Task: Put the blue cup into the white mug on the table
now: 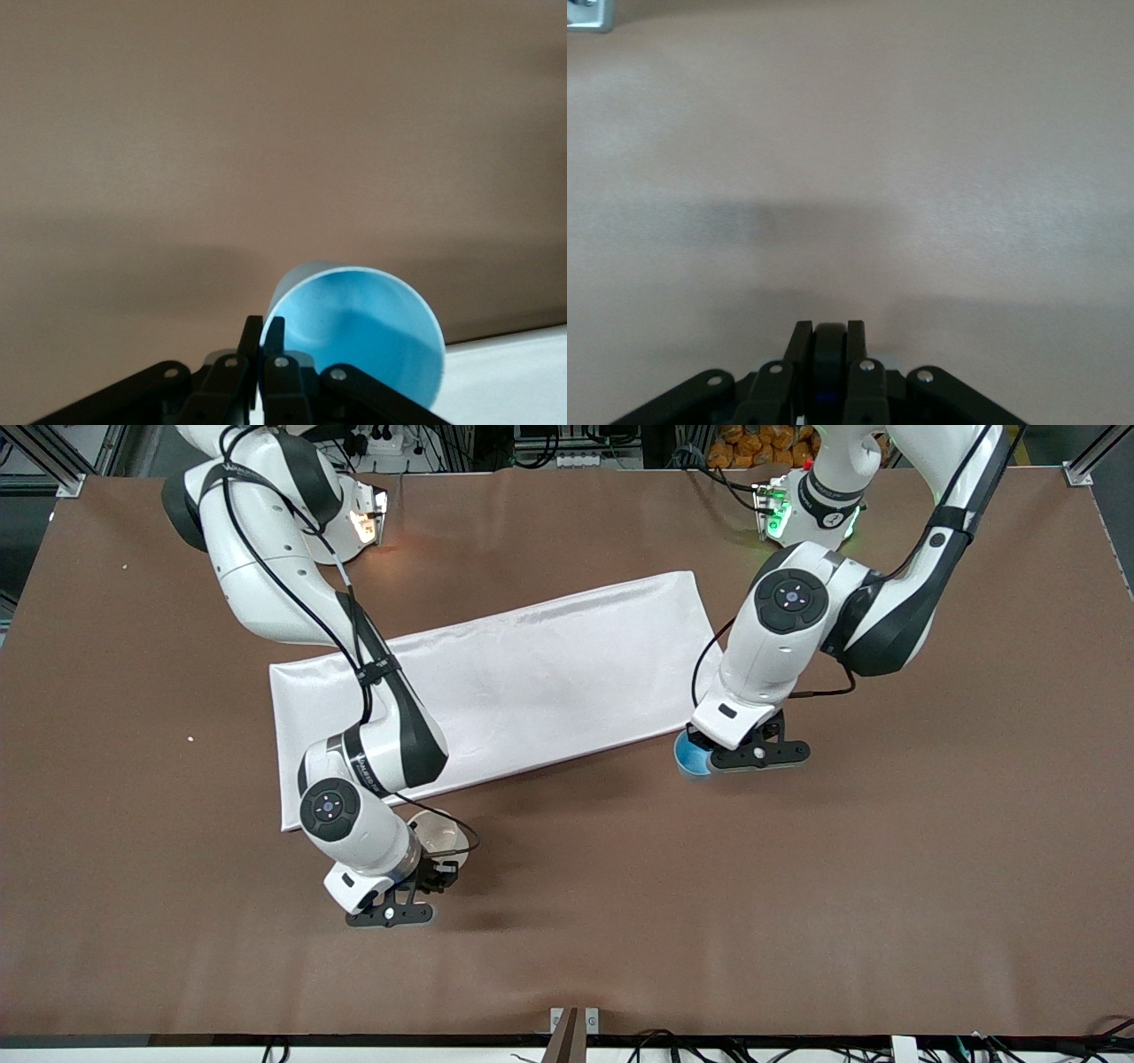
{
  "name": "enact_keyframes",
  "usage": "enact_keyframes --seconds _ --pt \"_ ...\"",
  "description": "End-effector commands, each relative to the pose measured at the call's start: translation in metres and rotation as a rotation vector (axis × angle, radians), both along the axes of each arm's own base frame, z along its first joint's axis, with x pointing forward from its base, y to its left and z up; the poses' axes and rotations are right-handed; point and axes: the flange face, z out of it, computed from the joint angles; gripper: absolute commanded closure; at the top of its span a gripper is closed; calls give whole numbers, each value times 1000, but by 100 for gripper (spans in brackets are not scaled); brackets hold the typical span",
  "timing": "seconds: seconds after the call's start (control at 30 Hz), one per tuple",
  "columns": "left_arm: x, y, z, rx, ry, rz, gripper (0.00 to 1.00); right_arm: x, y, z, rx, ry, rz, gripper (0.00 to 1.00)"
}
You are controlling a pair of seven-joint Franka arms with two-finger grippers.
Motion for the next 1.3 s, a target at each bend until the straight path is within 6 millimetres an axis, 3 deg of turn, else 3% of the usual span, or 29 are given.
enact_keyframes --seconds 0.0,0.23,1.27 --pt "-8 1 14 -13 20 -10 100 -5 25 6 -21 -7 45 100" --pt "-1 9 25 -29 28 -11 100 -10 15 25 -81 47 65 100" --pt "1 13 24 -16 47 -27 100 -53 -18 35 -119 93 118 100"
